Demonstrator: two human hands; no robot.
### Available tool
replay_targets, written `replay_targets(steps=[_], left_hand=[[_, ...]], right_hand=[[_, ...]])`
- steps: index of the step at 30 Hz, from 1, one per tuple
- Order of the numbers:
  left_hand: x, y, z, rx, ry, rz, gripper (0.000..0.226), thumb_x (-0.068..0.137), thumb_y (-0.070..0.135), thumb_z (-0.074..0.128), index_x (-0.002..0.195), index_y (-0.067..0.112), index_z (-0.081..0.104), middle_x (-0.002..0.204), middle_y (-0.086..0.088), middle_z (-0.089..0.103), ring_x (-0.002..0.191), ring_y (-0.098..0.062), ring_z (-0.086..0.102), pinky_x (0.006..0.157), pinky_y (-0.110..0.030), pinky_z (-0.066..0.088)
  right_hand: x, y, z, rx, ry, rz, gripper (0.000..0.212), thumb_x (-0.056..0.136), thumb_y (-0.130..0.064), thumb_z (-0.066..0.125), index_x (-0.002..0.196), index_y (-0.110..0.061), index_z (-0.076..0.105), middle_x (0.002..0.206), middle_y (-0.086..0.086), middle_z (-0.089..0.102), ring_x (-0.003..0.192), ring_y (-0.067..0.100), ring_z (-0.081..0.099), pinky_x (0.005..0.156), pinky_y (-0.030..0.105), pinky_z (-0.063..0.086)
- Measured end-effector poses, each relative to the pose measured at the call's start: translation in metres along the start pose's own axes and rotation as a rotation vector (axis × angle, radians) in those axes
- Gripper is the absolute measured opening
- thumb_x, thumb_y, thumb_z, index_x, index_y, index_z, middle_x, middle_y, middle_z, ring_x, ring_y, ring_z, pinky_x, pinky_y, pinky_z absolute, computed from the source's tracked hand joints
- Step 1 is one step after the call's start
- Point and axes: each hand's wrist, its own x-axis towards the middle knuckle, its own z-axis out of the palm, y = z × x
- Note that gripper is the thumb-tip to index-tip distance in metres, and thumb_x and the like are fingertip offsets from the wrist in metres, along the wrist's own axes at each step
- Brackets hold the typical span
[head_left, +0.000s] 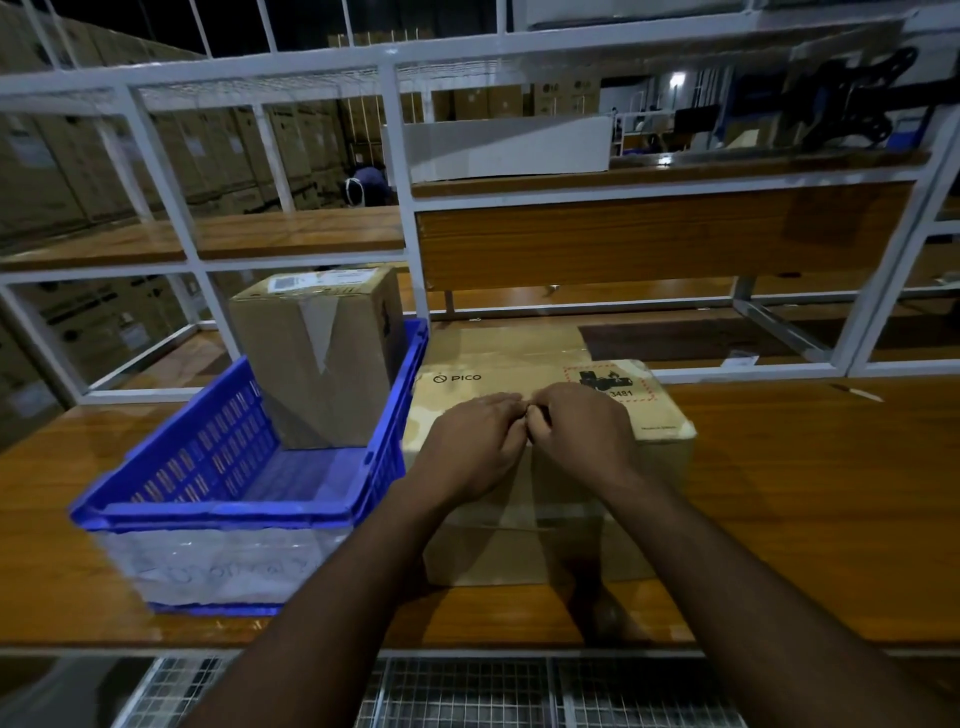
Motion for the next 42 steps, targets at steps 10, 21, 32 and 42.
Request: replay_targets(steps=[10, 21, 32, 42], left_hand=[[0.039, -0.016, -0.006, 0.07, -0.173, -0.066, 0.048, 0.104, 0.04, 0.038, 0.146, 0.019, 0.047, 0.151, -0.006, 0.048, 0.138, -0.023, 0.042, 0.11, -0.043, 0.035], [0.036, -0.039, -0.008, 0.08, -0.273, -0.19, 0.075, 0.102, 0.062, 0.031, 0.162, 0.019, 0.015, 0.17, -0.001, 0.009, 0.156, -0.016, 0.007, 0.126, -0.046, 0.002], [0.03, -0.049, -0.006, 0.084, -0.162, -0.325, 0.085, 0.097, 0.071, 0.032, 0.161, 0.016, 0.019, 0.169, -0.004, 0.012, 0.156, -0.02, 0.01, 0.125, -0.054, 0.008], [0.026, -0.055, -0.008, 0.029, -0.163, -0.365, 0.082, 0.098, 0.068, 0.035, 0.161, 0.017, 0.019, 0.169, -0.001, 0.013, 0.155, -0.017, 0.012, 0.121, -0.047, 0.024]], right_hand=[[0.026, -0.003, -0.004, 0.01, -0.171, -0.026, 0.023, 0.097, -0.029, 0.047, 0.106, -0.022, 0.067, 0.103, 0.003, 0.067, 0.091, 0.023, 0.058, 0.071, 0.034, 0.039], [0.038, 0.026, 0.005, -0.058, -0.231, 0.14, 0.061, 0.098, -0.057, 0.041, 0.14, -0.014, 0.049, 0.149, 0.007, 0.047, 0.138, 0.025, 0.041, 0.118, 0.047, 0.024], [0.033, 0.045, -0.004, -0.054, -0.122, 0.198, 0.062, 0.096, -0.059, 0.042, 0.135, -0.013, 0.054, 0.142, 0.007, 0.054, 0.132, 0.026, 0.046, 0.117, 0.046, 0.026], [0.032, 0.054, -0.006, -0.114, -0.056, 0.242, 0.048, 0.096, -0.055, 0.048, 0.114, -0.014, 0.067, 0.114, 0.006, 0.066, 0.106, 0.024, 0.06, 0.09, 0.038, 0.047]])
